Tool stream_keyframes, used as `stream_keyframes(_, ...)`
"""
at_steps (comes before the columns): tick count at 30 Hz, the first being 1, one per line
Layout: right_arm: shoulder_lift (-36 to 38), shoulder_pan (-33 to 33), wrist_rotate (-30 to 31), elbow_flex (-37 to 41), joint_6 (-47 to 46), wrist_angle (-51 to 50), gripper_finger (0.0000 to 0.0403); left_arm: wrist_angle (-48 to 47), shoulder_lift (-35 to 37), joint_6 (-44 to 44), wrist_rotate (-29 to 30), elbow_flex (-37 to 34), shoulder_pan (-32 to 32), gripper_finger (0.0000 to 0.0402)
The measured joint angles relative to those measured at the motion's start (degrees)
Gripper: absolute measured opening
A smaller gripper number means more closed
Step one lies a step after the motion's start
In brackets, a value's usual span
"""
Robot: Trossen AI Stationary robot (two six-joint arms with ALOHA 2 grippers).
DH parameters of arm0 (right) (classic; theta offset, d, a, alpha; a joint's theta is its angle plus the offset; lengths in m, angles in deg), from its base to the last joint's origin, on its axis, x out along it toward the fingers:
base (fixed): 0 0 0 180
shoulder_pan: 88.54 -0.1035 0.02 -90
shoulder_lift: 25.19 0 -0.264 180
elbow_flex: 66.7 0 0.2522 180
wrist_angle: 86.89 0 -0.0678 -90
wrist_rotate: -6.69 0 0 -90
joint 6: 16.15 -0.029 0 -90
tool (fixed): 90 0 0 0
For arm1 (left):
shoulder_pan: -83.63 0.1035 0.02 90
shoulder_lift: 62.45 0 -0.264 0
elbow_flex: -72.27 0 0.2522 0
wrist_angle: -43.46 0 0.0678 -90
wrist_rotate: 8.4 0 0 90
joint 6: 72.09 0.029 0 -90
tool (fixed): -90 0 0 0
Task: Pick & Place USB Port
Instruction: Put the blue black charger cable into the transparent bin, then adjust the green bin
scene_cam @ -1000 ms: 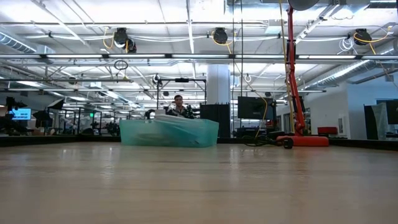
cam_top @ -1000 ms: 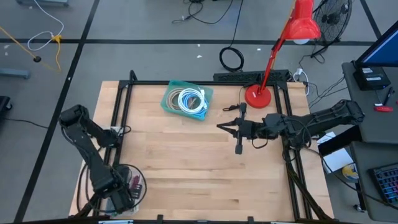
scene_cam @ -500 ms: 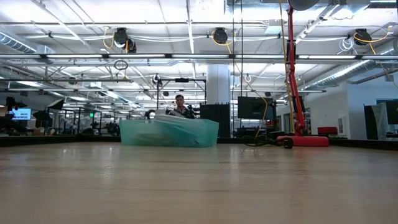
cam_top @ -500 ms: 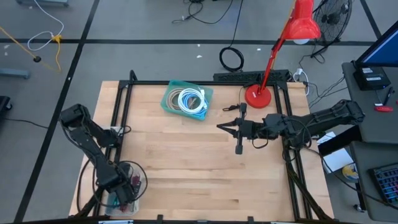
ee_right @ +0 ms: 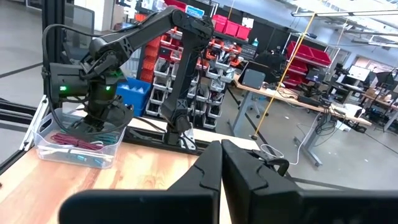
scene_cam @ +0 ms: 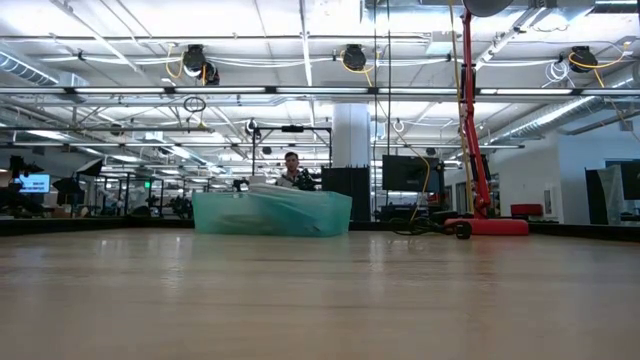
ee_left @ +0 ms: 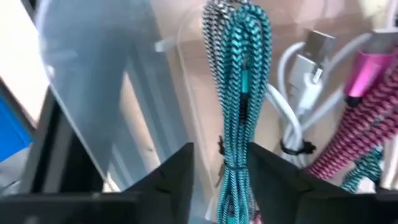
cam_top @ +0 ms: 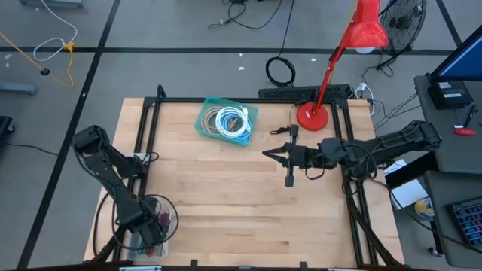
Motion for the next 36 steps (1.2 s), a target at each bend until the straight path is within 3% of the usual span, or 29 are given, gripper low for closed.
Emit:
stream_keyframes(5, -0.02, 0.00, 0.00, 0.00, 0.00, 0.02, 0.0000, -0.89, 1.12, 2.36, 0.05, 0.00, 0.59, 0.0192)
stream_keyframes(9, -0.02, 0.00, 0.00, 0.00, 0.00, 0.02, 0.0000, -2.22, 4.17, 5.53, 1.46, 1.08, 2.20, 0.0197)
stream_keyframes(13, -0.02, 0.00, 0.00, 0.00, 0.00, 0.02, 0.0000, -5.31, 8.42, 7.46, 9.69, 3.96, 3.82, 0.0175)
stream_keyframes(19, -0.02, 0.00, 0.00, 0.00, 0.06, -0.41, 0.0000, -6.29, 13.60, 15.46, 28.03, 9.09, 5.76, 0.0130)
stream_keyframes(26, -0.04, -0.49, -0.07, 0.00, -0.45, -1.34, 0.0000, -3.60, 14.99, 40.52, 46.42, 13.14, 11.11, 0.0068)
stream_keyframes(30, -0.04, -2.26, -0.09, 0.01, -1.81, -2.13, 0.0000, 1.16, 14.91, 59.34, 46.23, 13.20, 16.63, 0.0012)
stream_keyframes(36, -0.04, -7.37, -0.11, 0.02, -2.16, -2.16, 0.0000, 2.41, 16.40, 78.67, 45.96, 12.87, 25.79, 0.0003)
